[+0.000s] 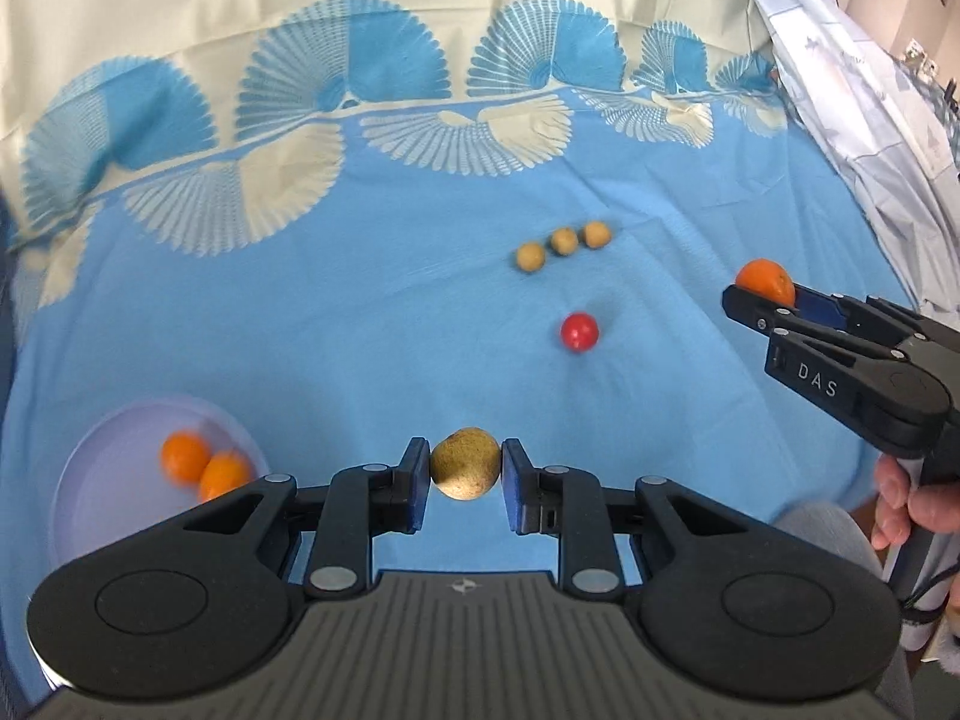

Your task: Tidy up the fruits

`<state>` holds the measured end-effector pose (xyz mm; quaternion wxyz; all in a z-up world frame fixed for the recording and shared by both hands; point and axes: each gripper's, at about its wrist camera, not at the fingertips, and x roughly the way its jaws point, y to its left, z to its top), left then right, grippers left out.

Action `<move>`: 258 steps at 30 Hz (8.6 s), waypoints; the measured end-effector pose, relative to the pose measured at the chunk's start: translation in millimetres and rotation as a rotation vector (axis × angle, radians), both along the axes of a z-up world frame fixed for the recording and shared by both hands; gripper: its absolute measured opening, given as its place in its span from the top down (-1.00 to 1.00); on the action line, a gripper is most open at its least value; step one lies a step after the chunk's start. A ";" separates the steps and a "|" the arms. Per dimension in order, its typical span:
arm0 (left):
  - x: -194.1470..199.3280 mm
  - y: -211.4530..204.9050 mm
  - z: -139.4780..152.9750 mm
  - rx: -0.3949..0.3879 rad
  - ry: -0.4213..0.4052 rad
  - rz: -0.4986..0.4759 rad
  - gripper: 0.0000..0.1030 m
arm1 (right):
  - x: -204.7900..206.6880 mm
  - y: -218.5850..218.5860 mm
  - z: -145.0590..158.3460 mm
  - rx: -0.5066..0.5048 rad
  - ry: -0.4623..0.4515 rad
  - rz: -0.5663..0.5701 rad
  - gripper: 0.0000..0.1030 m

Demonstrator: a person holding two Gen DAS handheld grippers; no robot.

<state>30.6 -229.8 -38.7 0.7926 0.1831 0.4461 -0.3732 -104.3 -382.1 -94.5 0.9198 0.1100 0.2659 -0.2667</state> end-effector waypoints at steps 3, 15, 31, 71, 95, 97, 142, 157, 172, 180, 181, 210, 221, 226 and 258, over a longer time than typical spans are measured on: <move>-15.3 33.7 13.8 -0.004 -0.003 0.027 0.46 | -12.2 30.5 18.3 0.035 -0.009 0.030 0.25; -44.5 183.3 56.2 -0.025 -0.053 0.248 0.46 | -30.5 163.2 66.8 0.082 -0.013 0.280 0.25; -73.5 284.6 59.2 -0.061 -0.002 0.444 0.46 | -47.1 291.3 78.3 -0.011 0.078 0.532 0.24; -51.5 285.7 59.4 -0.103 0.006 0.465 0.46 | -31.5 297.4 79.7 -0.033 0.104 0.498 0.24; 56.9 239.5 26.9 -0.076 0.028 0.520 0.46 | 65.7 274.6 51.7 -0.010 0.150 0.519 0.24; 69.2 235.3 18.7 -0.063 0.035 0.525 0.46 | 79.3 272.8 45.8 -0.008 0.159 0.524 0.24; 24.7 254.8 25.3 -0.058 -0.055 0.549 -0.99 | 59.5 286.9 43.9 -0.029 0.197 0.523 -0.96; -58.2 280.6 82.8 -0.136 -0.188 0.577 -0.99 | -36.9 308.1 87.0 -0.072 0.030 0.432 -0.99; -106.0 282.5 110.6 -0.146 -0.267 0.571 -0.99 | -89.1 315.5 111.7 -0.128 -0.077 0.401 -0.99; -113.1 280.7 109.9 -0.120 -0.266 0.542 -0.99 | -96.2 319.0 115.3 -0.138 -0.085 0.413 -0.99; -113.4 281.2 109.2 -0.119 -0.264 0.542 -0.99 | -96.3 319.6 115.8 -0.140 -0.086 0.413 -0.99; -78.0 265.5 81.7 -0.041 -0.155 0.578 -0.99 | -79.4 296.0 103.6 -0.067 -0.056 0.370 -0.99; -50.4 225.6 61.3 0.060 -0.136 0.544 -0.99 | -56.5 261.0 83.9 0.022 -0.031 0.343 -0.99; -35.4 195.6 53.8 0.079 -0.127 0.507 -0.99 | -46.7 231.6 76.8 0.053 -0.029 0.289 -0.99; 124.4 -192.5 -134.8 0.085 -0.083 0.042 -0.99 | 134.4 -125.8 -109.6 -0.022 0.159 0.082 -0.97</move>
